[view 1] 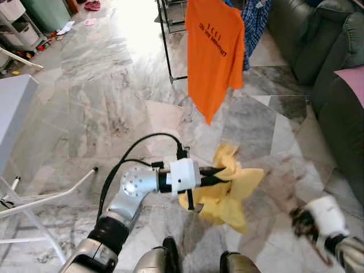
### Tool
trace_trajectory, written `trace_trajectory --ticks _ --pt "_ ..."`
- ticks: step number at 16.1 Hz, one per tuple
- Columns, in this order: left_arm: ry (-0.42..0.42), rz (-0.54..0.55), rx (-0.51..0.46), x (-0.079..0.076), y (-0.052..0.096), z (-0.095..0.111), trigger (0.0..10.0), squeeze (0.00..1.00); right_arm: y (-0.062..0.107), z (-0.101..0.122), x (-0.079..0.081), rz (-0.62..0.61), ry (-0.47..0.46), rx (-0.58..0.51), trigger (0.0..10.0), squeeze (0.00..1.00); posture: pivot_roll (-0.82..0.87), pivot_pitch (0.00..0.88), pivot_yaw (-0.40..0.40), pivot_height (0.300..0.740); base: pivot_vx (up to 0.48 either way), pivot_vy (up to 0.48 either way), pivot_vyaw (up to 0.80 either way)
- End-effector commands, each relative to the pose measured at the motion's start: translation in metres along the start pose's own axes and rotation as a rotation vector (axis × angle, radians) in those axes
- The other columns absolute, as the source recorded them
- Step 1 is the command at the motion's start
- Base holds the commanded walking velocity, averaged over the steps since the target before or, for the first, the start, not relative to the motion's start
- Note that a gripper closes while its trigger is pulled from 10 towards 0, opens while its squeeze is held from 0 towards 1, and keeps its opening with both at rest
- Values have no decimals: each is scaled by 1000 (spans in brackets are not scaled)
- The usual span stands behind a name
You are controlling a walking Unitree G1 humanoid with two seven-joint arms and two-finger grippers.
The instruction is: Hang hanger
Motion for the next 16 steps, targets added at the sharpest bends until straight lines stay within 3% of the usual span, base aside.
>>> trace_trajectory --ticks 1,3,7,8,11,12,14,16 --pt "-11 5 -7 -1 3 1 10000 0 3 -4 -12 -104 -73 -7 10000 0 -225 240 153 740 0 0 0" --pt "-1 79 40 6 11 -12 10000 0 5 9 -24 -217 -122 -66 10000 0 -229 245 154 740 0 0 0" --pt "10 257 182 17 26 -45 10000 0 9 50 -24 -282 -233 -227 10000 0 -239 246 150 740 0 0 0" --pt "-22 324 295 18 31 -64 10000 0 9 69 -19 -263 -247 -283 10000 0 -244 245 147 740 0 0 0" --pt "5 446 419 21 38 -89 10000 0 12 97 -9 -198 -287 -371 10000 0 -251 242 138 740 0 0 0" --pt "38 586 471 29 47 -99 10000 0 15 109 -1 -151 -288 -395 10000 0 -261 240 130 740 0 0 0" --pt "108 713 491 36 56 -106 10000 0 17 113 10 -98 -244 -395 10000 0 -262 240 127 740 0 0 0" --pt "120 713 459 37 49 -104 10000 0 18 108 21 -48 -191 -363 10000 0 -269 238 121 740 0 0 0"
Point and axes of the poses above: a point about 5 cm out from each wrist's last joint towards the gripper, its own y axis pointing back from the gripper into the wrist, its own z axis along the axis of the wrist's last joint, x = y × z, the point moved 4 cm from there along -y, pointing out of the wrist towards the gripper, and after that the axes turned 8 degrees about y, right-handed, at the moved point
